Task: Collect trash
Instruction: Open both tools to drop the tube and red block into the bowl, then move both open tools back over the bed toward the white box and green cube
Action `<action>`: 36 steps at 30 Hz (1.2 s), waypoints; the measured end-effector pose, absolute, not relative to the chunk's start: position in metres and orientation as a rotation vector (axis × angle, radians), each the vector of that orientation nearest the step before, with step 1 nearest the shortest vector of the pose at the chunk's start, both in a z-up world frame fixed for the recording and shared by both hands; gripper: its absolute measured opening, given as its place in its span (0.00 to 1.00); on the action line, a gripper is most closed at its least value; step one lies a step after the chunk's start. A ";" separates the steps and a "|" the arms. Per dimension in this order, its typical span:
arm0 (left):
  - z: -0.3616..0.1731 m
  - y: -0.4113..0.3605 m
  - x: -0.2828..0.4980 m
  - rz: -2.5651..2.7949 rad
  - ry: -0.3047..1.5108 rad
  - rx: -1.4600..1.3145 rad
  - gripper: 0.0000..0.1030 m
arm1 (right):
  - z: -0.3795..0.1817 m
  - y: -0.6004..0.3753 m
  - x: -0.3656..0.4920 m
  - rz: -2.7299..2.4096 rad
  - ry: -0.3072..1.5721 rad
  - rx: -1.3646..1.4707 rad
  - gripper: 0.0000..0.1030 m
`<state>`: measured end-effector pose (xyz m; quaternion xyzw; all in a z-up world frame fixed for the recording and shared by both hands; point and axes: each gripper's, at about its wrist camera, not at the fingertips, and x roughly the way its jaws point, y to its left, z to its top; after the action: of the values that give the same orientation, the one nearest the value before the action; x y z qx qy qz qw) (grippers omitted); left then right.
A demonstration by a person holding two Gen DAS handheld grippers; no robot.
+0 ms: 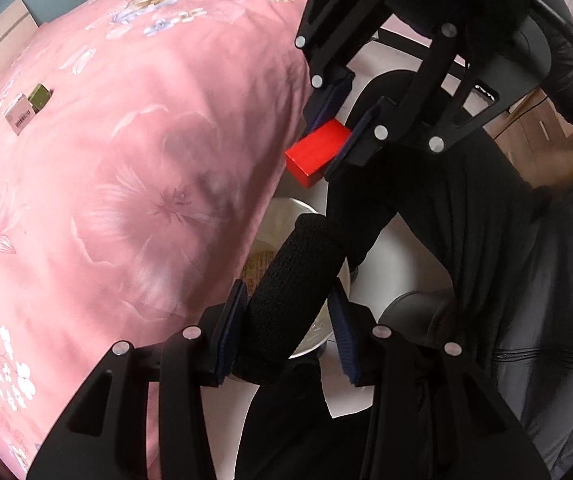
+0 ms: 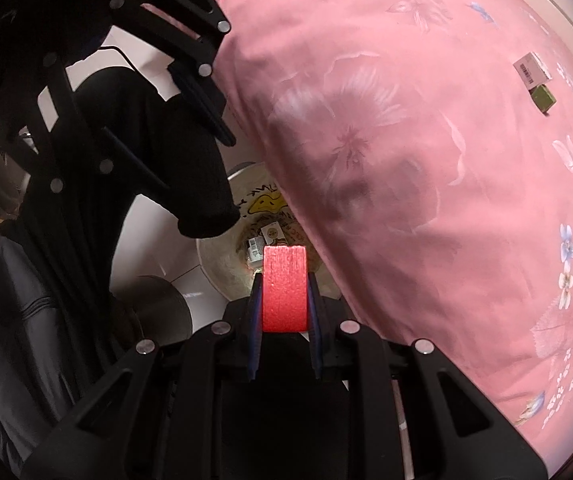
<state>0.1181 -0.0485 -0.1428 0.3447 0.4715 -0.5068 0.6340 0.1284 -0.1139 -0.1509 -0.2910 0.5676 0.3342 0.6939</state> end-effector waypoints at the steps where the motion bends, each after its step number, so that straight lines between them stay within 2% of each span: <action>1: -0.145 -0.049 0.120 -1.156 1.083 0.782 0.43 | -0.152 -0.114 0.130 0.745 1.271 -0.650 0.20; 8: -0.166 -0.049 0.131 -1.116 1.099 0.763 0.46 | -0.159 -0.112 0.137 0.757 1.279 -0.628 0.21; 9: -0.169 -0.049 0.135 -1.098 1.109 0.758 0.48 | -0.162 -0.112 0.137 0.759 1.280 -0.628 0.29; 10: -0.172 -0.049 0.138 -1.089 1.112 0.753 0.52 | -0.163 -0.112 0.138 0.751 1.274 -0.636 0.51; 11: -0.172 -0.049 0.141 -1.081 1.106 0.745 0.63 | -0.162 -0.112 0.138 0.732 1.247 -0.646 0.62; 12: -0.173 -0.048 0.142 -1.081 1.103 0.732 0.66 | -0.161 -0.112 0.138 0.722 1.233 -0.653 0.70; 13: -0.173 -0.048 0.143 -1.086 1.103 0.723 0.68 | -0.160 -0.112 0.138 0.714 1.225 -0.659 0.70; 15: -0.171 -0.047 0.142 -1.086 1.090 0.718 0.81 | -0.159 -0.116 0.139 0.717 1.230 -0.648 0.72; 19: -0.166 -0.047 0.134 -1.112 1.078 0.726 0.88 | -0.161 -0.122 0.140 0.700 1.239 -0.672 0.79; 36: -0.148 -0.055 0.135 -1.100 1.040 0.775 0.89 | -0.141 -0.137 0.144 0.709 1.187 -0.650 0.81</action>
<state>0.1354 -0.0550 -0.1480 0.3423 0.4598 -0.4861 0.6596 0.1438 -0.1372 -0.1411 -0.2942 0.5375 0.3209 0.7222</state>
